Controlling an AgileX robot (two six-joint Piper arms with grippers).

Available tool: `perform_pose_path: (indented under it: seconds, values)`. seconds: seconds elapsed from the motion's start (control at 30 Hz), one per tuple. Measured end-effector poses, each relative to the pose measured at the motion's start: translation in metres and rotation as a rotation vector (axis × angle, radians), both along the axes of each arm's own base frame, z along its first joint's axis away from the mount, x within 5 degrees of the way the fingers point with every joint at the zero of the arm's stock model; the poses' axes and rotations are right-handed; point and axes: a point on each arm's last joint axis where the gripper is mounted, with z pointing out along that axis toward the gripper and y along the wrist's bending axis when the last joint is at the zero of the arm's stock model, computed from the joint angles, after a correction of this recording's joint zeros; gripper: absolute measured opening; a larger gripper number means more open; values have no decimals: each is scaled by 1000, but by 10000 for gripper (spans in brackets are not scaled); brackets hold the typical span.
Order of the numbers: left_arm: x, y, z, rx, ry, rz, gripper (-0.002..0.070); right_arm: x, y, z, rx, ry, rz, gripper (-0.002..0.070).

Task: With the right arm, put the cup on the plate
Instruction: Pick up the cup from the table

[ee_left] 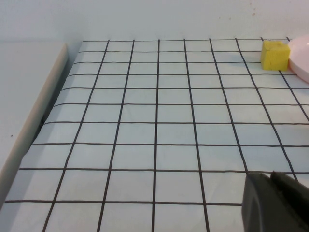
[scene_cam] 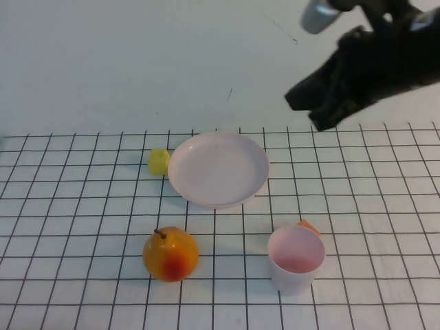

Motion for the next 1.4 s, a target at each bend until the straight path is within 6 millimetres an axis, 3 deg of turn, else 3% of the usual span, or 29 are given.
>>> perform_pose_path:
  seconds: [0.17,0.3,0.5,0.73,0.83,1.0,1.07,1.2,1.4]
  values:
    - [0,0,0,0,0,0,-3,28,43,-1,-6,-19,77,-2]
    - [0,0,0,0,0,0,-3,33,57,-2,-68,-30,118,-2]
    - [0,0,0,0,0,0,-3,33,49,-7,-209,-16,91,-2]
    - [0,0,0,0,0,0,-3,25,24,-24,-485,168,13,3]
    - [0,0,0,0,0,0,-3,26,21,-29,-520,209,4,71]
    - [0,0,0,0,0,0,-3,37,21,-47,-472,304,1,323]
    - [0,0,0,0,0,0,-3,47,20,-62,-475,350,-9,382]
    - [0,0,0,0,0,0,-3,63,19,-93,-489,429,-21,414]
    - [0,0,0,0,0,0,-3,72,23,-120,-494,499,-11,422]
